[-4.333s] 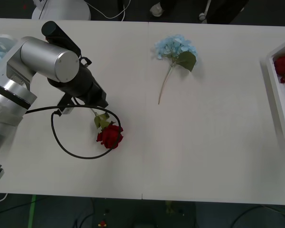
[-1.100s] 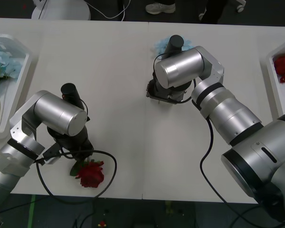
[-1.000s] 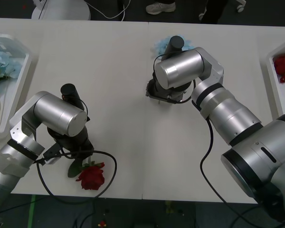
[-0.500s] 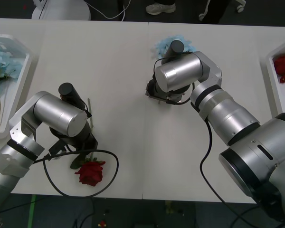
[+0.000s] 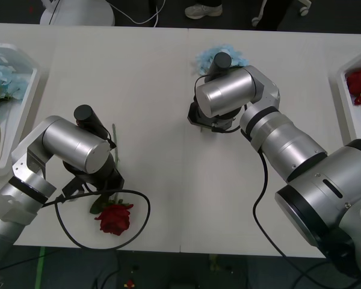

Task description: Put the red flowers into the right box and the blue flowers into the left box

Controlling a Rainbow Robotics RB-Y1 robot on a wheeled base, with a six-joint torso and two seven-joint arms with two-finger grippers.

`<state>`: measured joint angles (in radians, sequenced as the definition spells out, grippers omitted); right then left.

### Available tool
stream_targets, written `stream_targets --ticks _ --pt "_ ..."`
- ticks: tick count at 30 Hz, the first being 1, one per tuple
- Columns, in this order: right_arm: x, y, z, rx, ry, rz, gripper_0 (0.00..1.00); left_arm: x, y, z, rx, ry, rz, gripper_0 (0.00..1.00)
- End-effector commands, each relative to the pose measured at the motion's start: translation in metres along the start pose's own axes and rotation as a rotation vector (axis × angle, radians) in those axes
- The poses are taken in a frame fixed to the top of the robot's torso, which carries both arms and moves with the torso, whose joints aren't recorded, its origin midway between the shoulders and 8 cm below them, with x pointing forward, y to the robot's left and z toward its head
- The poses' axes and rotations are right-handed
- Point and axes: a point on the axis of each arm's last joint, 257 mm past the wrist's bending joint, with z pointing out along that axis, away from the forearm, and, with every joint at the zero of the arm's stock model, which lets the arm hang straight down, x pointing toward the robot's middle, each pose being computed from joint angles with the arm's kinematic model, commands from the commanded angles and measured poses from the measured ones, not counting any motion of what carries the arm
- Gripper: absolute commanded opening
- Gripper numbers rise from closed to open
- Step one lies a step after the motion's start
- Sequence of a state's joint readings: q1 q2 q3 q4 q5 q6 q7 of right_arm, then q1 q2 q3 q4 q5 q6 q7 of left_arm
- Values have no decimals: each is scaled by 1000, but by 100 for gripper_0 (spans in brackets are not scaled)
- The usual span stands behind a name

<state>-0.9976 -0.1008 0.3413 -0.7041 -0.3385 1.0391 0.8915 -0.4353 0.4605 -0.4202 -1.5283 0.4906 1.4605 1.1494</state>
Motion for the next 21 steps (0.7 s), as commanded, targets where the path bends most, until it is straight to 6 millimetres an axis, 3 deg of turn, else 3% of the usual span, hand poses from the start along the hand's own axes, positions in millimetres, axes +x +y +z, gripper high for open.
stream_targets --ticks 1,21 --pt "11 25 5 -15 -11 -114 50 -6 -16 -4 32 13 22 0" --pt "42 8 25 54 27 -197 22 -6 -16 -4 32 13 22 0"
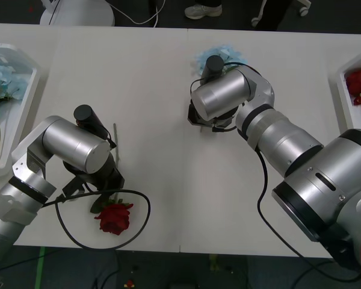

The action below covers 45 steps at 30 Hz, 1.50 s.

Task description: Put the red flowers into the right box and the blue flowers into the left box

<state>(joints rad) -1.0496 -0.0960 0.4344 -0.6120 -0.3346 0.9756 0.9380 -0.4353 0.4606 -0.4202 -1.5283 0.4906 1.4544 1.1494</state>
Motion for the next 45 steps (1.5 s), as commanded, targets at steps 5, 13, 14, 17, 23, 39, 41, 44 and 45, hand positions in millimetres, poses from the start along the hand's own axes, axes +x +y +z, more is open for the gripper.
stream_targets --ticks 5,13,14,17,23,39,41,44,45 --pt "58 11 21 23 82 -91 9 -23 -9 -2 7 -27 15 0" --pt "79 -12 32 84 122 -141 0 -30 -23 -43 11 -45 28 0" --pt "88 -18 34 98 141 -153 0 -30 -26 -51 16 -45 34 0" --pt "102 -33 38 119 178 -163 0 -28 -35 -68 35 -28 36 0" --pt "137 -70 37 185 299 -160 0 -11 -52 -100 112 39 76 0" --pt "225 -200 -23 455 638 -136 0 15 -86 -128 293 96 510 0" --pt "233 -214 -34 482 645 -146 0 9 -85 -127 289 59 608 0" --pt "244 -230 -49 482 636 -154 0 0 -87 -126 283 3 792 0" --pt "248 -234 -52 469 633 -163 0 -3 -88 -127 286 -15 866 0"
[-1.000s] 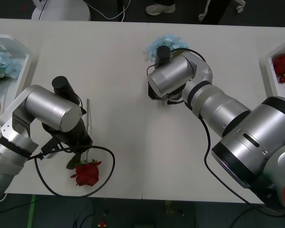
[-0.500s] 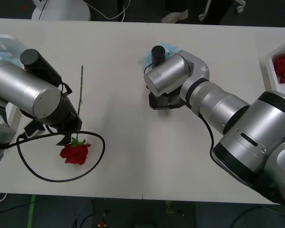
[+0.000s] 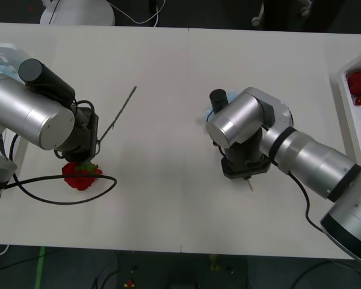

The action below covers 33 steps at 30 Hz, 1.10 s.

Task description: Put the red flowers into the right box and the blue flowers into the left box

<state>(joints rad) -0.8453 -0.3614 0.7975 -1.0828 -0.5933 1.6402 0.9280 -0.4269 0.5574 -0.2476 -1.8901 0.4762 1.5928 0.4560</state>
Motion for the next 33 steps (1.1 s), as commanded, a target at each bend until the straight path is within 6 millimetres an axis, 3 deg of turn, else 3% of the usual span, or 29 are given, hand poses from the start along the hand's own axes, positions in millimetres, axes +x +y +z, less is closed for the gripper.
stream_targets --ticks 1,3,4,5,6,8,11,12,13,14,18,22,28,33 --pt "88 -68 69 81 144 56 0 -35 -2 -10 3 -75 215 0" --pt "93 -71 65 46 133 43 0 -40 -4 -11 1 -88 338 0" --pt "94 -69 62 25 129 42 8 -41 -5 -12 3 -95 403 0" --pt "93 -69 56 0 121 40 38 -43 -6 -12 0 -104 470 0" --pt "90 -66 50 -26 110 43 57 -45 -7 -12 1 -112 528 0" --pt "86 -65 39 -59 101 51 72 -45 -11 -12 9 -120 603 0" --pt "77 -64 24 -96 79 58 83 -41 -15 -12 26 -115 665 0" --pt "71 -63 18 -114 61 58 87 -41 -17 -12 31 -114 663 38" --pt "67 -61 12 -128 45 57 90 -40 -17 -12 34 -113 660 95" --pt "62 -61 6 -142 29 60 93 -39 -17 -11 36 -111 657 100" --pt "34 -54 -33 -231 -64 66 100 -39 -15 -11 31 -108 632 100" --pt "10 -58 -60 -282 -148 55 100 -36 -15 -10 39 -95 526 100" --pt "-17 -49 -64 -311 -248 2 100 -25 -21 13 77 -10 457 100" --pt "-42 -38 -59 -335 -319 38 100 -22 -28 39 112 -15 625 100"
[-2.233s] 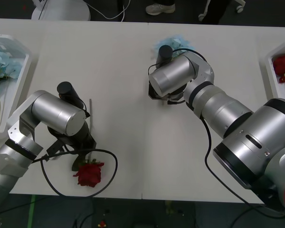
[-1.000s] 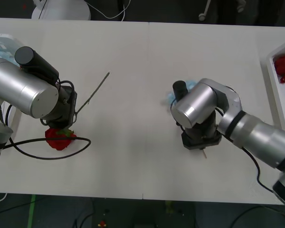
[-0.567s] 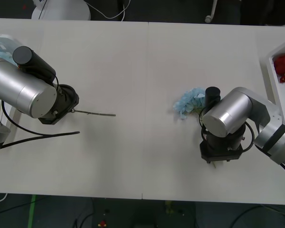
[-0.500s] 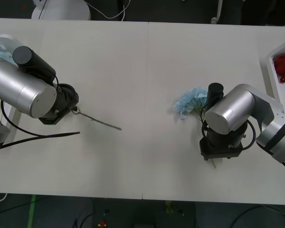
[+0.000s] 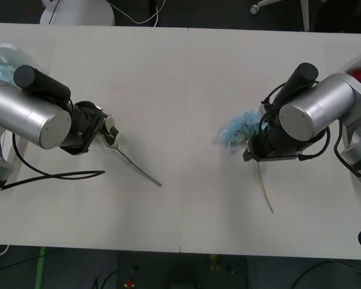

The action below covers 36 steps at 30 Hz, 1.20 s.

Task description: Put the red flowers into the right box and the blue flowers into the left box

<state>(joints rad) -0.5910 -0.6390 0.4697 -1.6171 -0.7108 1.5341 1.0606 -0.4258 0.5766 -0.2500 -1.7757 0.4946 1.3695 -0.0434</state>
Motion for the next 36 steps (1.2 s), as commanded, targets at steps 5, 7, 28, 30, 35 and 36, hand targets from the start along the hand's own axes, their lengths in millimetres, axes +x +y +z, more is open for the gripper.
stream_targets --ticks 5,7,28,30,35,36 --pt "-21 4 28 -23 -71 57 100 -30 15 34 -36 -55 302 100" --pt "-20 2 30 -17 -69 57 100 -35 20 37 -56 -60 335 100" --pt "-14 10 53 2 -63 40 100 -13 22 73 -39 -27 435 100" --pt "-14 9 59 1 -64 44 100 -11 14 67 -45 -23 442 100" --pt "-12 10 65 6 -68 34 100 -9 0 56 -55 -18 465 100" --pt "-11 9 66 11 -64 31 100 -8 -1 56 -52 -17 466 100"
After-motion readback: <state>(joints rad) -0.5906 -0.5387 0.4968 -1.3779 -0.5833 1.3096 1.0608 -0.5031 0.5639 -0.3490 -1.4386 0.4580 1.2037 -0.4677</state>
